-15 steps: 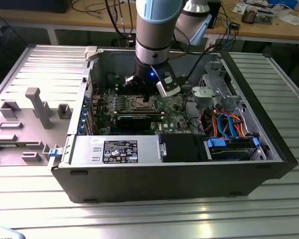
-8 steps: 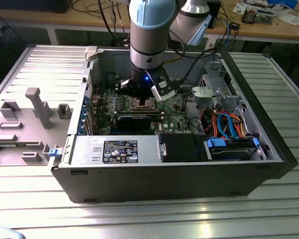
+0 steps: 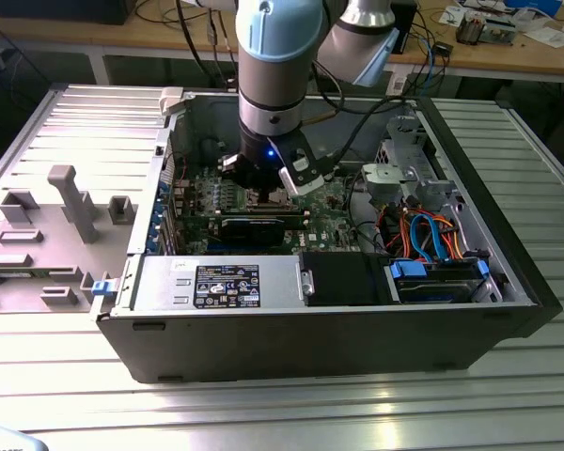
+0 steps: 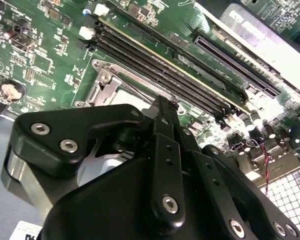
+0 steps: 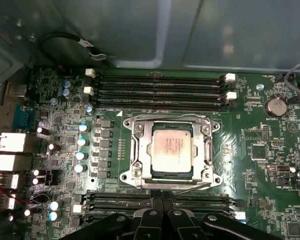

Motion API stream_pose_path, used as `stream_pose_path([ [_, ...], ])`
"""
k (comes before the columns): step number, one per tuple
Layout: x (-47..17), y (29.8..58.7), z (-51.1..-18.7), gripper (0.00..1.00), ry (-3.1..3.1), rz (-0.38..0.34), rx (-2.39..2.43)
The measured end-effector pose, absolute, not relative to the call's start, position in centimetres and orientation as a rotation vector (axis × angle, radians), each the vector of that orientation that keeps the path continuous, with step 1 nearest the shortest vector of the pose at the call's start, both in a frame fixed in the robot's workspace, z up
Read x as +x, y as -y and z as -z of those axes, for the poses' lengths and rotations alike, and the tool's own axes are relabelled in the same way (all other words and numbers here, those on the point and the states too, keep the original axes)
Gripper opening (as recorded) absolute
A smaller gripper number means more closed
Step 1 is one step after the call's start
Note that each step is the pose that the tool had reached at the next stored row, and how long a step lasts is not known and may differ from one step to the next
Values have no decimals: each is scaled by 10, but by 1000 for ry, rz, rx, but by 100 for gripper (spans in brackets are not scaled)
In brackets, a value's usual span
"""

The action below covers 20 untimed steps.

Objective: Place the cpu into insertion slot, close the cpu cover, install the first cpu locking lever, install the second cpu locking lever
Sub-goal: 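Install the second cpu locking lever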

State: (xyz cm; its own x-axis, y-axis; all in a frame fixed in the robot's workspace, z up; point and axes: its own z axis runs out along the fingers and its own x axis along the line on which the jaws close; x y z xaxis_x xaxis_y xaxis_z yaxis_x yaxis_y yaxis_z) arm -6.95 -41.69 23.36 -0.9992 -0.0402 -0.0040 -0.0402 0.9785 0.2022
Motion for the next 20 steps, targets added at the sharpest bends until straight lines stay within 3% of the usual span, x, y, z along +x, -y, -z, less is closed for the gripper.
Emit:
stream_pose_path([
  [20,-88,417,-220,11,3124,319,63],
])
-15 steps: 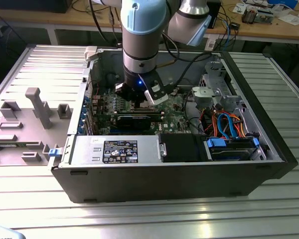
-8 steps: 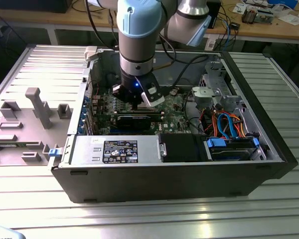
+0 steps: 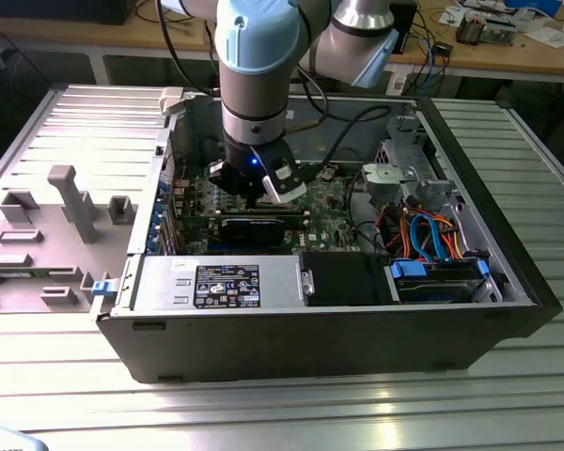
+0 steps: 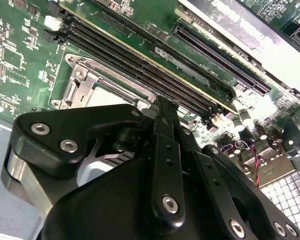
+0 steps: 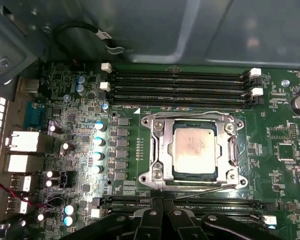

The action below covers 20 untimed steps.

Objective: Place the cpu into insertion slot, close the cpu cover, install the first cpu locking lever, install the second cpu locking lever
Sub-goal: 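Install the second cpu locking lever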

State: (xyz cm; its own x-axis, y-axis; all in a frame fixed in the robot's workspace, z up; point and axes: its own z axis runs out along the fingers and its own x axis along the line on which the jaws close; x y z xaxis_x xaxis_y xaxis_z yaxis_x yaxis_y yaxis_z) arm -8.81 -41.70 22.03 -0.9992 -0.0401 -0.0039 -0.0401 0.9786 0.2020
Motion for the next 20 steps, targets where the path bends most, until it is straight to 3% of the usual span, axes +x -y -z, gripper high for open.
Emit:
stream_pose_path([
  [20,-105,416,-209,11,3125,319,63],
])
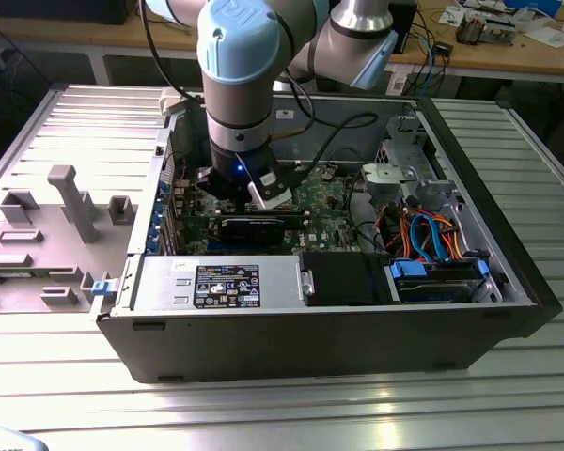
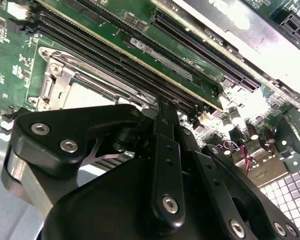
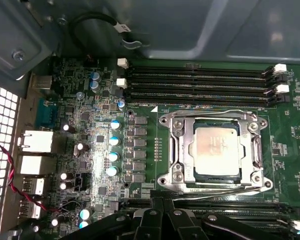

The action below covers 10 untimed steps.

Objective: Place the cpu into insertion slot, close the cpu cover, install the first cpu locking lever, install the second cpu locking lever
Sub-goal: 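Install the second cpu locking lever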

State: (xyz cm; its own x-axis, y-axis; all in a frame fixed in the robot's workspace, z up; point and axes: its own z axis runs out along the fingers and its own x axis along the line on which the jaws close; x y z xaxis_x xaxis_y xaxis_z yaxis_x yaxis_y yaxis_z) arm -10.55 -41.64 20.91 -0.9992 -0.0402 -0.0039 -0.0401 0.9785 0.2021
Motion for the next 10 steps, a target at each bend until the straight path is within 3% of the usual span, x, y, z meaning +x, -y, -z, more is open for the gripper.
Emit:
stream_pose_path([
  [10,-107,410,-204,11,3123,319,82],
])
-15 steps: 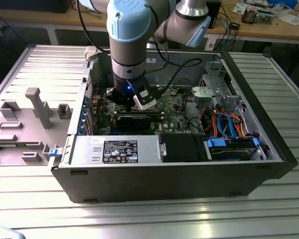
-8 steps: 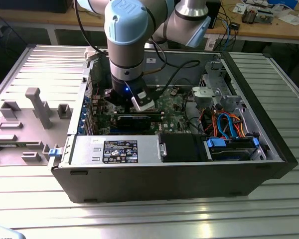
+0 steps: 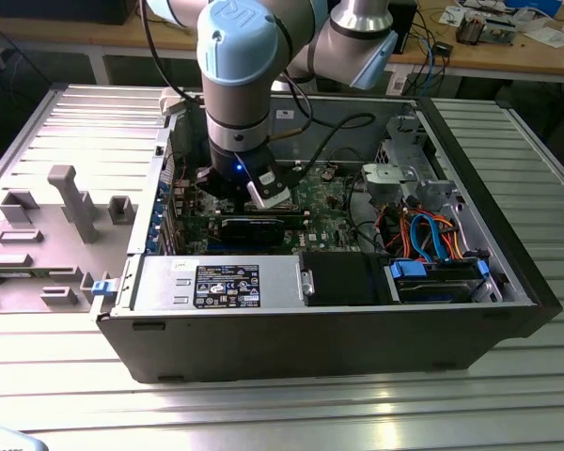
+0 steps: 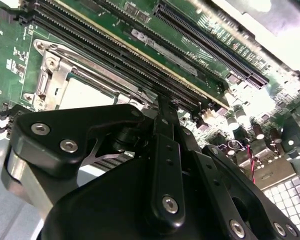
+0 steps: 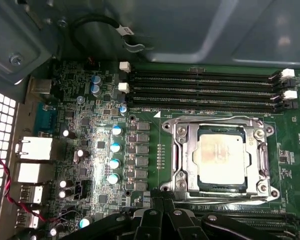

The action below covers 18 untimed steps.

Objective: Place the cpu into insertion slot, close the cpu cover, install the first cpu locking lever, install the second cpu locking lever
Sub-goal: 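Install the second cpu locking lever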

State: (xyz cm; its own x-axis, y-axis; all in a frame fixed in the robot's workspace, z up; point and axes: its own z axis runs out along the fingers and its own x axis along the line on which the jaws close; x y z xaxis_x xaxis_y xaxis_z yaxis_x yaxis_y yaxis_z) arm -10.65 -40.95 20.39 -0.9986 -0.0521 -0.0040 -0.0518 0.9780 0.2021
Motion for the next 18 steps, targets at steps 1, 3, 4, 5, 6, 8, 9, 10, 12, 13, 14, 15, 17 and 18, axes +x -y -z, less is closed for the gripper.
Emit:
stream_pose_path([
  [1,-107,409,-203,11,3123,319,86],
  [3,-107,409,-201,11,3122,319,92],
  [4,-107,408,-199,11,3121,317,98],
  [5,-107,407,-198,11,3120,317,104],
  [6,-107,404,-196,11,3121,320,111],
  [8,-107,401,-196,11,3119,319,121],
  [9,-107,400,-196,11,3118,318,126],
  [10,-107,400,-197,11,3118,318,130],
  [12,-107,399,-197,11,3118,316,133],
  [13,-106,397,-197,11,3116,316,148],
  [14,-106,396,-197,11,3115,316,160],
  [15,-106,396,-197,11,3114,318,167],
  [17,-105,395,-196,11,3111,324,186],
  [18,-105,394,-196,11,3110,326,196],
])
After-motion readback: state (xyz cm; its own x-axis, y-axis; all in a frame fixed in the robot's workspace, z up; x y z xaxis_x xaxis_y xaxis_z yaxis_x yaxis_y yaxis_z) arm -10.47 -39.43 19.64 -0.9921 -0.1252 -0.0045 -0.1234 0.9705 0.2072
